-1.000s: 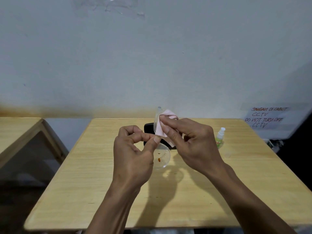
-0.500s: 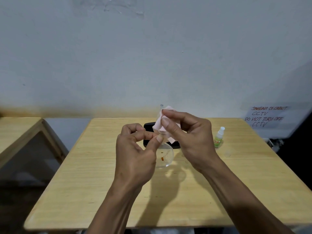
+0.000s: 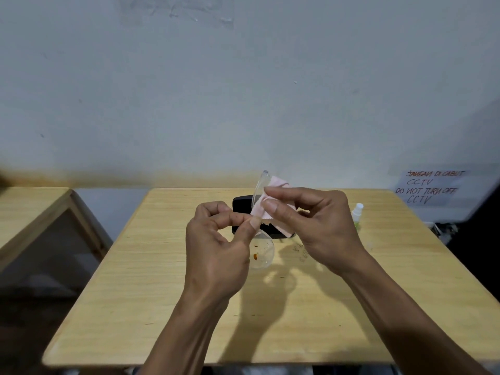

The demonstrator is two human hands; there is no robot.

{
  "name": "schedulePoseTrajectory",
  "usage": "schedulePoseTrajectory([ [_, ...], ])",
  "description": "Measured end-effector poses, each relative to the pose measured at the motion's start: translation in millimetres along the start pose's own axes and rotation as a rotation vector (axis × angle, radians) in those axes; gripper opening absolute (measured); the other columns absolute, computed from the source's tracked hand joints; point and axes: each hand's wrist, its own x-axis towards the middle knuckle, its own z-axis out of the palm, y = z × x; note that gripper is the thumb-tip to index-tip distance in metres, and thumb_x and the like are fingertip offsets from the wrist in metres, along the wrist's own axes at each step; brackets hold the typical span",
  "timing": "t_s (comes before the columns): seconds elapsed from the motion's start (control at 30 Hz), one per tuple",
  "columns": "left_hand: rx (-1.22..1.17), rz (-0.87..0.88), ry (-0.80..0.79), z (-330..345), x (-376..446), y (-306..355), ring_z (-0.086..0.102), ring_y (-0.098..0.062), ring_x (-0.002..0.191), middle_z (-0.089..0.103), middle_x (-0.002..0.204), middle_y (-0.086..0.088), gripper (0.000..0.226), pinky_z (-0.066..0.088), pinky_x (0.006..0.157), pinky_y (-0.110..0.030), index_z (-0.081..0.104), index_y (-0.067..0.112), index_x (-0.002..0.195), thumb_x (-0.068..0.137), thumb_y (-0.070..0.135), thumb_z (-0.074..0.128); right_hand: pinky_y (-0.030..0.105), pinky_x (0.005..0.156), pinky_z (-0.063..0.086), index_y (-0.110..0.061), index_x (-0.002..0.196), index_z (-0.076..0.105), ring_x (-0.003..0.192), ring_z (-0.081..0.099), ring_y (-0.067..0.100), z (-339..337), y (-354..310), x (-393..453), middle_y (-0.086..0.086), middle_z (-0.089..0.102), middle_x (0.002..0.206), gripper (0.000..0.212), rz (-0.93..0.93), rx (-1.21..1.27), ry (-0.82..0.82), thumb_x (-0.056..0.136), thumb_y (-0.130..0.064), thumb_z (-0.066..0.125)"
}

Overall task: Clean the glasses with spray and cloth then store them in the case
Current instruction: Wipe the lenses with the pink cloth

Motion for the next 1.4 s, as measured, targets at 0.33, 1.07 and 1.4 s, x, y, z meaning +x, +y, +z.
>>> schedulePoseTrajectory([
  [0.33, -0.061, -0.025, 0.024, 1.3, 2.1, 1.5, 0.046, -0.006, 0.061, 0.048, 0.090, 0.012, 0.023, 0.039, 0.057, -0.025, 0.071, 0.025, 0.058, 0.076, 0.015, 0.081, 0.006, 0.062, 0.047, -0.004, 0.099, 0.079, 0.074, 0.069, -0.005, 2.7, 0.7, -3.2, 0.002, 0.080, 0.090, 0.017, -0.089, -0.045, -0.017, 0.083, -0.008, 0.077],
  [1.07, -0.017, -0.007, 0.030, 3.0, 2.4, 4.2, 0.038, -0.008, 0.053, 0.045, 0.090, 0.013, 0.009, 0.038, 0.045, -0.033, 0.075, 0.012, 0.072, 0.079, 0.016, 0.079, 0.018, 0.070, 0.055, -0.015, 0.090, 0.079, 0.082, 0.074, 0.005, 6.3, -10.2, 9.4, -0.006, 0.080, 0.092, 0.013, -0.019, 0.069, 0.026, 0.079, -0.007, 0.081],
  [1.4, 0.014, 0.019, 0.014, 3.3, 3.8, 2.7, 0.040, -0.015, 0.052, 0.045, 0.086, 0.019, 0.008, 0.040, 0.048, -0.031, 0.074, 0.016, 0.072, 0.078, 0.018, 0.079, 0.024, 0.078, 0.058, -0.014, 0.088, 0.078, 0.091, 0.075, 0.008, -3.1, -12.9, 15.2, -0.004, 0.080, 0.094, 0.012, -0.004, 0.056, 0.031, 0.078, -0.009, 0.081],
])
